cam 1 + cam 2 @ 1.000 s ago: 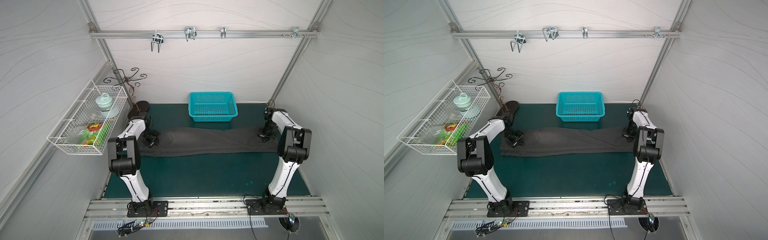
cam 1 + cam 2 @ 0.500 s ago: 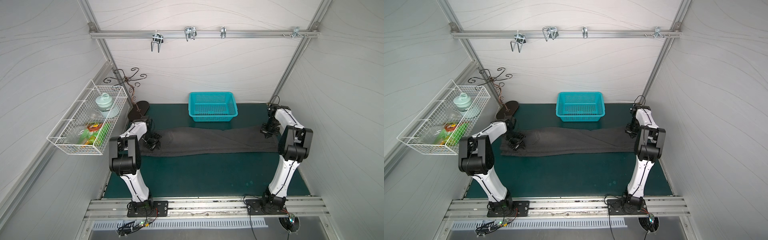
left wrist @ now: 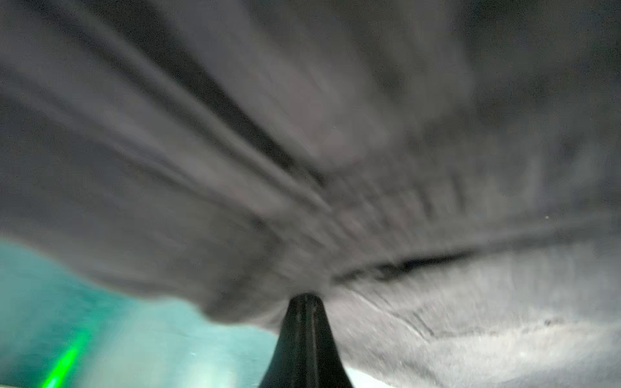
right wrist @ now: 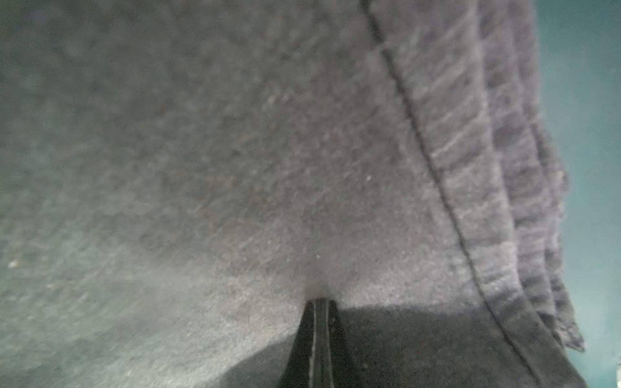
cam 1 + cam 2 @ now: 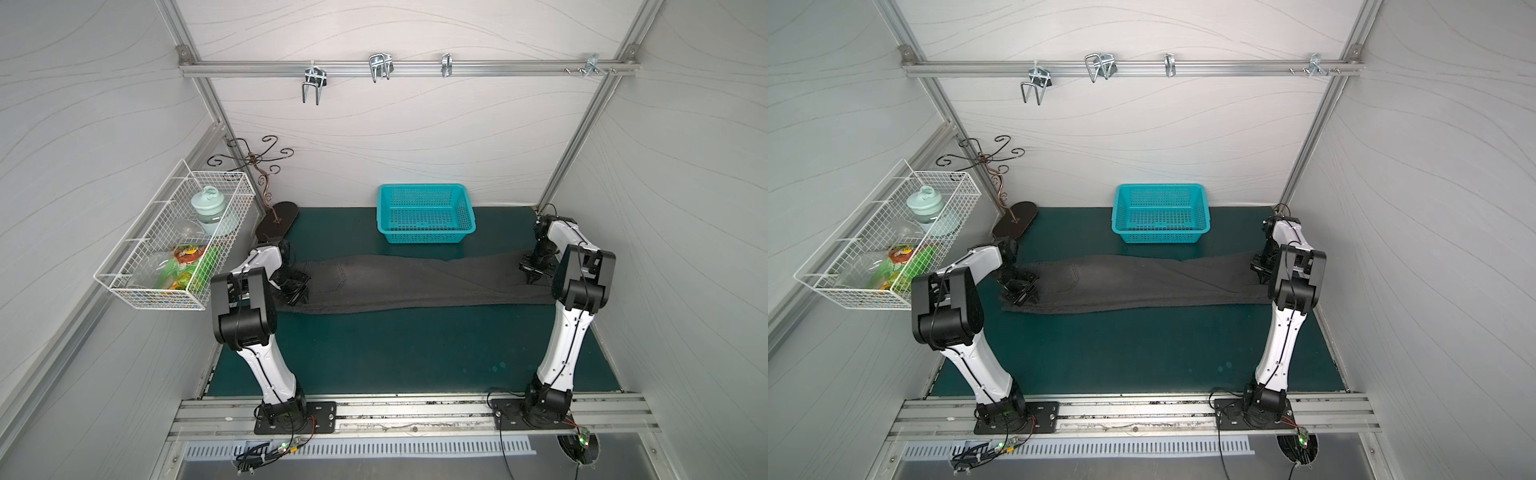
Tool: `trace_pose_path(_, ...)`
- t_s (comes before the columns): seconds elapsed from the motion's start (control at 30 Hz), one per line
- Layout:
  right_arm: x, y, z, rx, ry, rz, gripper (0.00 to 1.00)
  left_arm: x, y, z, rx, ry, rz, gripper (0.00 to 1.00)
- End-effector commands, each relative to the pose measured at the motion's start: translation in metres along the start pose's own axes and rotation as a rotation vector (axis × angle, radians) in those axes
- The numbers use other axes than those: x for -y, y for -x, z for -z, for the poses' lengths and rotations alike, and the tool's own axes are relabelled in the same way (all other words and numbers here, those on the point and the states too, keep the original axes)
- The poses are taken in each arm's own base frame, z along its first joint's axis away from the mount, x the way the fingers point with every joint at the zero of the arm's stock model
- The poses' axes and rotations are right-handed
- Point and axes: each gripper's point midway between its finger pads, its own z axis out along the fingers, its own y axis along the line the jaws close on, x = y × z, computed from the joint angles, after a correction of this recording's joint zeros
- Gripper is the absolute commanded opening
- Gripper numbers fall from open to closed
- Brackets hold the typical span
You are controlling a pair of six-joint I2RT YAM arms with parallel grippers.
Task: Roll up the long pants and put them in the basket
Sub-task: Fold the long pant at the center of the board.
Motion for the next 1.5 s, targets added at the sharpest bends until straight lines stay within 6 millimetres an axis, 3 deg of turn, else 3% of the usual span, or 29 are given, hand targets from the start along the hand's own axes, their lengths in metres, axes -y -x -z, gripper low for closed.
trace_pose_path(0.0,0.022,0.019,-0.028,-0.012,-0.05,-0.062,0.0,-0.031,0.003,0.002,-0.035,0.069,0.012,0.0)
trace_pose_path(0.33,0.029,0.03,-0.031,-0.021,-0.06,-0.057,0.0,-0.041,0.025,-0.004,-0.048,0.098,0.044,0.0)
trace_pose_path(0.5,0.035,0.029,-0.027,-0.017,-0.074,-0.053,0.0,-0.036,0.033,0.005,-0.023,0.091,0.037,0.0)
trace_pose_path(0.6,0.036,0.031,-0.01,0.032,-0.074,-0.051,0.0,-0.033,0.034,0.015,-0.008,0.076,0.032,0.0)
trace_pose_path(0.73,0.032,0.036,0.032,0.154,-0.054,-0.044,0.0,-0.024,0.027,0.03,0.001,0.006,0.04,0.0)
trace_pose_path(0.93,0.007,0.022,0.079,0.267,0.012,0.02,0.0,0.0,0.001,0.055,0.022,-0.157,0.047,0.0)
trace_pose_path(1.03,0.004,0.011,0.088,0.301,0.113,-0.032,0.06,0.021,-0.015,0.065,0.041,-0.235,0.024,0.0)
trace_pose_path(1.13,0.008,0.002,0.091,0.303,0.255,-0.099,0.03,0.046,-0.031,0.072,0.064,-0.305,-0.013,0.0)
trace_pose_path(1.23,0.007,-0.011,0.09,0.287,0.343,-0.105,0.0,0.07,-0.045,0.068,0.066,-0.347,-0.054,0.0)
trace_pose_path(1.37,-0.008,-0.03,0.092,0.318,0.503,-0.088,0.0,0.099,-0.057,0.054,0.03,-0.374,-0.095,0.0)
trace_pose_path(1.47,-0.013,-0.039,0.092,0.318,0.563,-0.063,0.0,0.114,-0.062,0.045,0.003,-0.378,-0.109,0.0)
